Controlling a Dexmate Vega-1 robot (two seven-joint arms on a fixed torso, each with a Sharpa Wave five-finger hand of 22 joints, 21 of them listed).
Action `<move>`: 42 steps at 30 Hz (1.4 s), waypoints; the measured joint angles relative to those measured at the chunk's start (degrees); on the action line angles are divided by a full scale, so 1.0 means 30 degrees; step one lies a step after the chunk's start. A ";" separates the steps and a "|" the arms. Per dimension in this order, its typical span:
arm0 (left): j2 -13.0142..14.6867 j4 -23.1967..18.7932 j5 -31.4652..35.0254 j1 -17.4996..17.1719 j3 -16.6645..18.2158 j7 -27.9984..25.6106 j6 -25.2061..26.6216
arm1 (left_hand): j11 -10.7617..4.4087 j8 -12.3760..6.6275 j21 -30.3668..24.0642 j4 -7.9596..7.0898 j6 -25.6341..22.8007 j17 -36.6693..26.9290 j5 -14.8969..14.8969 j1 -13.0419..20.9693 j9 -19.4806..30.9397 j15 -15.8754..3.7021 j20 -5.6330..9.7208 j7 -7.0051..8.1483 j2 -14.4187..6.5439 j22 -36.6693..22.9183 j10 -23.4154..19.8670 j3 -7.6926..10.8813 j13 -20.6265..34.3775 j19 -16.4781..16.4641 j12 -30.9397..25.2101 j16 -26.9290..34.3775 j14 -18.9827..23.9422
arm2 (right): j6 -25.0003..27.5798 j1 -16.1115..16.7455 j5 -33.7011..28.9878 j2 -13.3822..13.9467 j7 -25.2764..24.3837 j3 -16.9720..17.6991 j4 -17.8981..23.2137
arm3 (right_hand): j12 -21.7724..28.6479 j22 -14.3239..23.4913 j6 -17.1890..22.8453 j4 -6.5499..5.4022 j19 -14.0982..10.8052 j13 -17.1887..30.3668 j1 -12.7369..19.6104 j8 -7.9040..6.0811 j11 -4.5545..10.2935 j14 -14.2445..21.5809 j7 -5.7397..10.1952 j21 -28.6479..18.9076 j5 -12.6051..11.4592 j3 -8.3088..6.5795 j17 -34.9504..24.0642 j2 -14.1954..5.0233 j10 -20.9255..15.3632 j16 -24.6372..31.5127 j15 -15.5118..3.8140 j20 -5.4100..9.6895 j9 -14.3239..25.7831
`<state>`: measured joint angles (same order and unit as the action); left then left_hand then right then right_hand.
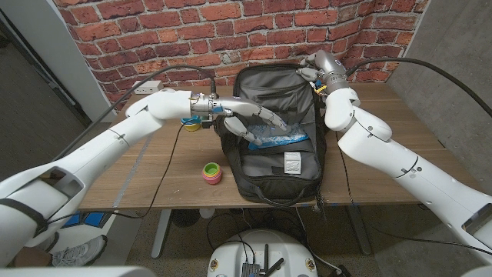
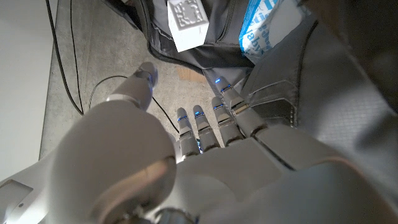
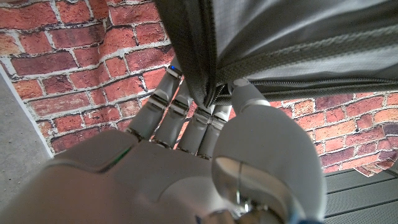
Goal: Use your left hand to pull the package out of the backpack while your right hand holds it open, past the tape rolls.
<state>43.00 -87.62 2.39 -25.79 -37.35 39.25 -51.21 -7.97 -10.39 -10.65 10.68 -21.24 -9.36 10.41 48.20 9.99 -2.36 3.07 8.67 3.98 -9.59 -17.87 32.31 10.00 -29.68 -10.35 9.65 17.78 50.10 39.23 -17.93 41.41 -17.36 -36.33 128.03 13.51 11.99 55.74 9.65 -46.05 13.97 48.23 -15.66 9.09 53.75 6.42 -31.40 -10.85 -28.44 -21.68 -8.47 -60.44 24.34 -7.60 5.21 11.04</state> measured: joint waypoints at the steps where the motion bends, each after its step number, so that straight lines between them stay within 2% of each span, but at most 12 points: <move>1: 0.0000 0.0000 0.0082 0.0000 0.0000 0.0160 -0.0073 | 0.0029 0.0000 0.0000 0.0000 0.0000 -0.0001 0.0000 0.0000 0.0000 0.0000 -0.0065 0.0000 0.0000 0.0000 0.0029 0.0001 0.0000 0.0072 0.0000 0.0000 0.0000 | 0.0000 -0.0001 0.0000 -0.0026 0.0000 0.0016 -0.0034 | 0.0000 0.0000 0.0000 0.0001 0.0000 0.0000 0.0000 0.0004 0.0000 0.0000 0.0000 0.0000 0.0000 0.0001 0.0000 0.0000 0.0000 0.0000 0.0000 0.0000 0.0003; 6: 0.0000 0.0000 0.0419 0.0000 0.0000 0.0574 -0.0142 | -0.0003 0.0000 0.0000 -0.0055 0.0138 0.0000 0.0000 0.0181 0.0000 0.0001 -0.0098 -0.0062 0.0181 0.0000 0.0199 -0.0157 0.0000 0.0105 0.0000 0.0000 0.0001 | 0.0000 -0.0001 0.0000 -0.0097 0.0000 0.0028 -0.0127 | -0.0001 0.0000 0.0000 -0.0014 0.0000 -0.0001 -0.0021 0.0007 0.0000 0.0000 0.0001 0.0000 0.0000 -0.0014 0.0001 -0.0019 0.0000 0.0000 0.0000 0.0000 0.0012; 7: -0.0342 0.0092 0.0481 0.0716 -0.0496 0.0651 -0.0145 | -0.0003 0.0000 0.0000 -0.0055 0.0202 -0.0001 0.0000 0.0201 0.0000 0.0001 -0.0097 0.0003 0.0201 0.0000 0.0199 -0.0157 0.0000 0.0105 0.0000 0.0000 0.0001 | -0.0098 -0.0002 0.0099 -0.0113 -0.0135 0.0030 -0.0145 | -0.0001 0.0001 -0.0001 -0.0031 0.0011 -0.0001 -0.0020 0.0007 0.0000 0.0000 0.0001 0.0000 0.0001 -0.0031 0.0001 -0.0019 0.0000 0.0000 0.0000 0.0011 0.0012; 13: -0.0342 0.0092 0.0838 0.0716 -0.0496 0.1128 -0.0223 | -0.0034 -0.0001 -0.0001 -0.0041 0.0401 -0.0001 0.0000 0.0429 0.0000 0.0001 -0.0098 0.0003 0.0229 0.0000 0.0366 -0.0248 -0.0001 0.0103 0.0000 0.0000 -0.0204 | -0.0098 -0.0002 0.0099 -0.0181 -0.0135 0.0051 -0.0202 | -0.0001 0.0001 -0.0001 -0.0018 0.0038 -0.0001 -0.0020 0.0008 -0.0001 0.0000 0.0002 -0.0145 0.0002 -0.0058 0.0001 -0.0018 0.0001 0.0000 0.0000 0.0038 0.0012; 14: -0.0621 0.0033 0.0918 0.1309 -0.0965 0.1207 -0.0242 | -0.0034 -0.0001 0.0000 -0.0080 0.0404 0.0000 0.0000 0.0477 -0.0001 0.0006 -0.0110 0.0006 0.0278 -0.0001 0.0367 -0.0287 -0.0001 0.0190 0.0000 0.0000 -0.0289 | -0.0133 -0.0002 0.0163 -0.0188 -0.0242 0.0056 -0.0207 | -0.0001 0.0001 -0.0002 -0.0018 0.0038 -0.0002 -0.0020 0.0008 0.0000 0.0000 0.0002 -0.0145 0.0002 -0.0058 0.0001 -0.0018 0.0001 0.0000 0.0000 0.0038 0.0011; 30: -0.1223 -0.0006 0.2339 0.2300 -0.1556 0.1729 -0.0943 | -0.0171 -0.0004 0.0143 0.0048 0.0951 -0.0001 0.0000 0.1542 0.0000 0.0002 -0.0099 0.0141 0.0639 -0.0001 0.1057 -0.0577 -0.0002 0.0580 -0.0001 0.0000 -0.0887 | -0.0318 0.0238 0.0336 -0.0231 -0.0542 0.0292 -0.0217 | -0.0002 -0.0092 -0.0010 -0.0016 0.0037 0.0095 -0.0018 0.0010 -0.0001 -0.0001 0.0008 -0.0144 0.0002 -0.0058 -0.0087 -0.0015 0.0001 0.0001 0.0000 0.0037 0.0010; 34: -0.1284 0.0022 0.2792 0.2405 -0.1602 0.1772 -0.1220 | -0.0087 -0.0006 0.0143 0.0047 0.1403 0.0000 0.0000 0.2047 0.0000 0.0017 -0.0135 0.0310 0.0841 0.0085 0.1309 -0.0687 -0.0001 0.0822 -0.0001 0.0000 -0.1102 | -0.0334 0.0314 0.0358 -0.0232 -0.0563 0.0347 -0.0189 | -0.0003 -0.0091 0.0037 -0.0016 0.0036 0.0095 -0.0018 0.0140 -0.0001 0.0000 -0.0037 -0.0294 -0.0073 -0.0058 -0.0087 -0.0014 0.0001 0.0001 0.0000 0.0037 0.0010; 36: -0.1284 0.0022 0.3095 0.2405 -0.1602 0.1772 -0.1377 | -0.0209 -0.0006 0.0144 -0.0001 0.1667 0.0000 0.0000 0.2336 0.0045 0.0061 -0.0104 0.0384 0.0882 0.0089 0.1448 -0.0736 -0.0001 0.0984 -0.0001 0.0000 -0.1243 | -0.0334 0.0350 0.0358 -0.0233 -0.0563 0.0377 -0.0176 | -0.0003 -0.0091 0.0037 -0.0015 0.0036 0.0093 -0.0018 0.0140 -0.0001 0.0000 -0.0036 -0.0294 -0.0073 -0.0057 -0.0086 -0.0015 0.0001 0.0001 0.0000 0.0037 0.0009; 38: -0.1600 0.0180 0.3468 0.2834 -0.1808 0.1770 -0.1571 | -0.0176 -0.0006 0.0143 -0.0001 0.1868 0.0000 0.0000 0.2412 0.0100 0.0000 -0.0141 0.0384 0.0943 0.0090 0.1599 -0.0736 -0.0002 0.1172 -0.0001 0.0000 -0.1365 | -0.0396 0.0373 0.0425 -0.0232 -0.0666 0.0401 -0.0167 | -0.0003 -0.0091 0.0037 -0.0015 0.0039 0.0093 -0.0018 0.0140 -0.0001 0.0000 -0.0037 -0.0294 -0.0074 -0.0057 -0.0086 -0.0014 0.0001 0.0001 0.0000 0.0039 0.0009; 42: -0.1652 0.0191 0.4042 0.2903 -0.1833 0.1732 -0.1855 | -0.0260 0.0076 0.0144 -0.0024 0.2431 0.0000 0.0000 0.2791 0.0099 0.0000 -0.0133 0.0396 0.0984 0.0089 0.1685 -0.0872 -0.0002 0.1228 -0.0001 0.0000 -0.1364 | -0.0404 0.0412 0.0435 -0.0236 -0.0685 0.0423 -0.0155 | -0.0014 -0.0090 0.0037 -0.0014 0.0175 0.0093 -0.0017 0.0140 -0.0083 0.0000 -0.0037 -0.0294 -0.0073 -0.0056 -0.0086 -0.0013 -0.0081 0.0001 0.0000 -0.0028 0.0008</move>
<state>38.04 -87.05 14.52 -17.08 -42.85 44.44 -56.77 -8.75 -10.16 -10.22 10.61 -13.95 -9.36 10.41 56.58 10.29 -2.36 2.67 9.86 6.93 -9.33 -12.82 29.70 9.99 -25.99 -10.36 9.65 13.69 48.89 40.47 -16.62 40.70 -19.41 -35.06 127.56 13.47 11.72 55.85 9.61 -45.52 14.25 48.18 -15.24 8.84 53.75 6.31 -32.28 -11.07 -28.61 -21.94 -8.51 -60.68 24.34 -7.60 5.13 11.07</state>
